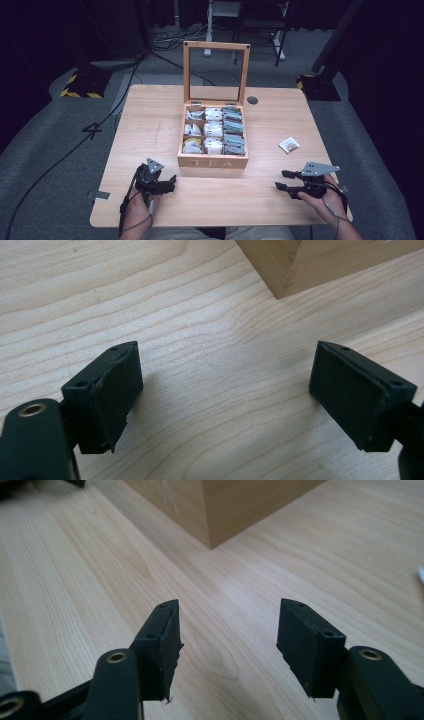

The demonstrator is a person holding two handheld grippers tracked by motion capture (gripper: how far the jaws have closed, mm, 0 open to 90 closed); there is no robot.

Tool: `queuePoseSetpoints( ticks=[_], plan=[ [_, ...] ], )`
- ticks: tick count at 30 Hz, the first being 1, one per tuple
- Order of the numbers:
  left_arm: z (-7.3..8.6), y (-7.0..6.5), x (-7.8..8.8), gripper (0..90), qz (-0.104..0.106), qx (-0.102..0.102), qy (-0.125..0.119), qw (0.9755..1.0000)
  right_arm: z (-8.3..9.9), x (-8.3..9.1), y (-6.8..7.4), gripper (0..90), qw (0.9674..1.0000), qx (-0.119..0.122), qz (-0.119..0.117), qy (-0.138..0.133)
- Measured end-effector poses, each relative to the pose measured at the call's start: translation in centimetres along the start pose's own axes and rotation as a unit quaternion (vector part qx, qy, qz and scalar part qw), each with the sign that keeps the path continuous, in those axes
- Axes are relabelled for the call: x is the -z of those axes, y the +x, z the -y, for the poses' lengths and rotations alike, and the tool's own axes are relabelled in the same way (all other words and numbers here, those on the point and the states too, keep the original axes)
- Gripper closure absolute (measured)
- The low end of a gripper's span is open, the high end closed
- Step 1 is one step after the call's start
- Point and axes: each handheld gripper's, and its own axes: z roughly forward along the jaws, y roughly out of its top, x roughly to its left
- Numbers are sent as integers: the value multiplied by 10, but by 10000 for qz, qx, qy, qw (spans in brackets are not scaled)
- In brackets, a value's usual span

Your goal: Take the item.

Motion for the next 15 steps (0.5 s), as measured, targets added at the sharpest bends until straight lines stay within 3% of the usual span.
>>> queuePoseSetpoints(
  ticks=[4,15],
  plan=[
    [0,0,0,144,0,0,0,10000,6,-9,2,426,9999,42,31,150],
    [0,0,0,144,1,5,-2,10000,18,-27,-1,386,9998,5,-26,177]
  ],
)
